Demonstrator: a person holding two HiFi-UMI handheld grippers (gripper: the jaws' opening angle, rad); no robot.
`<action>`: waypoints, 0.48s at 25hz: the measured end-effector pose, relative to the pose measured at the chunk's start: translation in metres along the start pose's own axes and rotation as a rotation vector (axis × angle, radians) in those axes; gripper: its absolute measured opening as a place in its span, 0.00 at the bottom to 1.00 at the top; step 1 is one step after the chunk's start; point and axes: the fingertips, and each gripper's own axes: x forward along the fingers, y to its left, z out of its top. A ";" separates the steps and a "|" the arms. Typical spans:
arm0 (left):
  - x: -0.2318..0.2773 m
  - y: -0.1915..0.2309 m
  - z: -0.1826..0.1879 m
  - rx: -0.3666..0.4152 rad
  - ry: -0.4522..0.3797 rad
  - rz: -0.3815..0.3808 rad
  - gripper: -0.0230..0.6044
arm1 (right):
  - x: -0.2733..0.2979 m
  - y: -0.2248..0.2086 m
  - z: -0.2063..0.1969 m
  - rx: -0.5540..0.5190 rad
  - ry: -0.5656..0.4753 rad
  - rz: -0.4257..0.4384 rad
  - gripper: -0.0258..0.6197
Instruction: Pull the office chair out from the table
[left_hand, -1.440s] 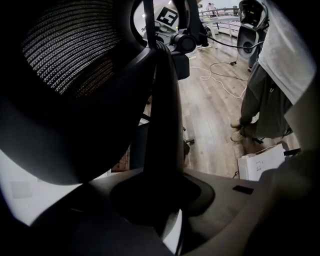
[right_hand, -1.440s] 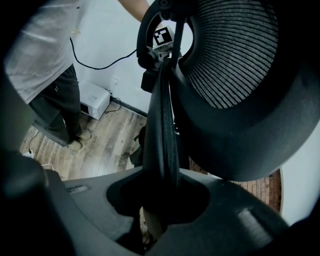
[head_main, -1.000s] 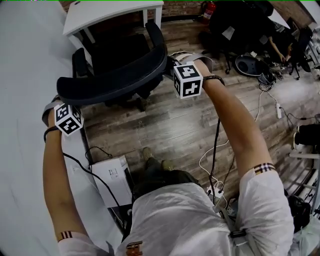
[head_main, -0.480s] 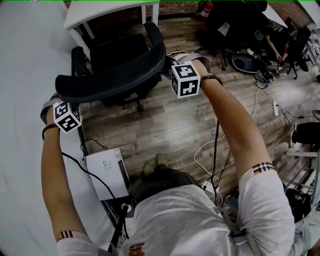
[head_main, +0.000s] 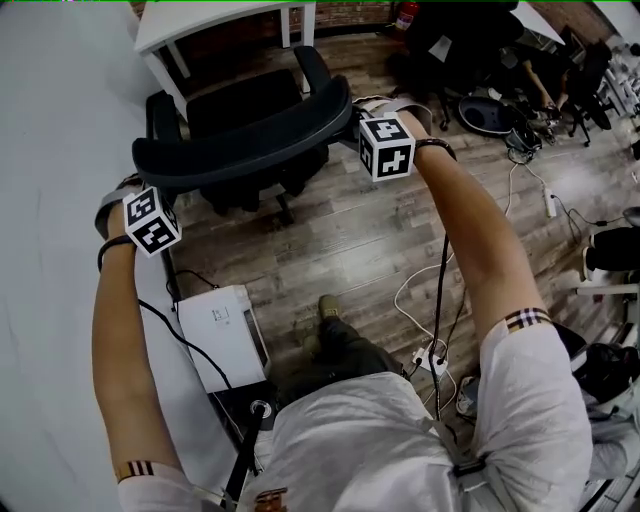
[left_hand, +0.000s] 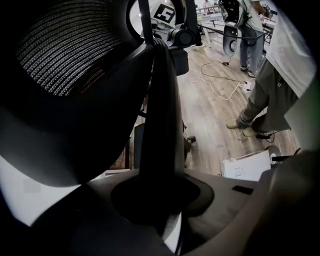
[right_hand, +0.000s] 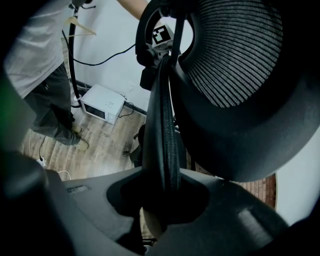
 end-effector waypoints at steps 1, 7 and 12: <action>-0.002 -0.006 0.000 0.001 -0.001 -0.004 0.15 | -0.003 0.005 0.002 0.002 0.003 0.001 0.16; -0.020 -0.030 0.003 0.007 0.000 -0.013 0.15 | -0.020 0.027 0.008 0.006 0.011 0.003 0.16; -0.030 -0.048 0.002 0.011 0.001 -0.016 0.15 | -0.031 0.045 0.016 0.008 0.014 0.000 0.16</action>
